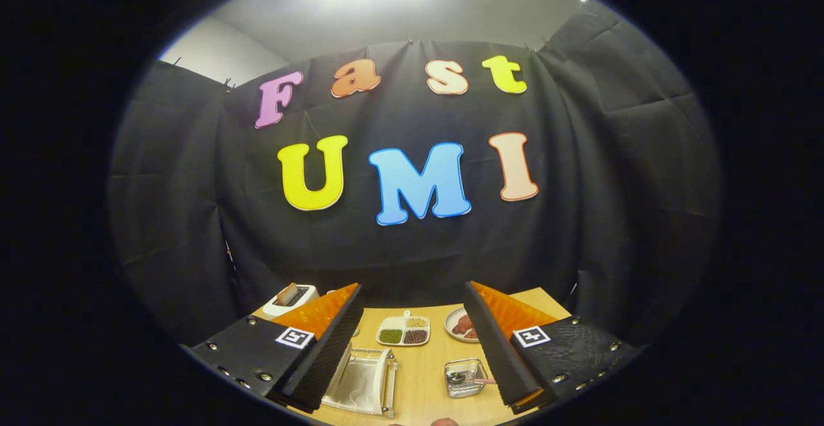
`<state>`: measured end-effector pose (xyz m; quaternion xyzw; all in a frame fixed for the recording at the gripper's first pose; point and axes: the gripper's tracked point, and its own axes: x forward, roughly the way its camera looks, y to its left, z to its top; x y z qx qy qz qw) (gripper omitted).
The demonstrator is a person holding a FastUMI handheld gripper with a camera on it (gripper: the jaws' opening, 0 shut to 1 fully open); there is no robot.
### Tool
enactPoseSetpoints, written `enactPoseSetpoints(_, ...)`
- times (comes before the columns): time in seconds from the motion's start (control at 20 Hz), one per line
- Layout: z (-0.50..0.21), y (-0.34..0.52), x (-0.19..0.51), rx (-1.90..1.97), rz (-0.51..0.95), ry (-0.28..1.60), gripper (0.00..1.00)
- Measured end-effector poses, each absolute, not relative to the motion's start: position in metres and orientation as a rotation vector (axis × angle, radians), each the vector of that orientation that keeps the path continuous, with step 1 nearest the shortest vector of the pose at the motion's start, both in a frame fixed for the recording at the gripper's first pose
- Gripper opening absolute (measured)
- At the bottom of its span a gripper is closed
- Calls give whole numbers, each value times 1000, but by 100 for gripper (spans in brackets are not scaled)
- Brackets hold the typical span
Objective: Take the plate from the dish rack, then take the spoon from the basket and place it into the plate.
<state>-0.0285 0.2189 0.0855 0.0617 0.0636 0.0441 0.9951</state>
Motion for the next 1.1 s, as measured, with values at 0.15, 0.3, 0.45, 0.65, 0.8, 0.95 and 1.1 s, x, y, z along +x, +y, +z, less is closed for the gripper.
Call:
enactPoseSetpoints(0.15,55,259,-27,191,160,353,98)
enactPoseSetpoints(0.3,35,282,-22,229,185,488,98)
enactPoseSetpoints(0.45,14,310,-10,225,221,615,98)
enactPoseSetpoints(0.65,-23,337,-5,251,270,801,98)
enactPoseSetpoints(0.8,-48,347,0,267,251,915,98)
enactPoseSetpoints(0.95,-68,359,11,276,241,980,99)
enactPoseSetpoints(1.1,-84,362,19,271,217,1036,98)
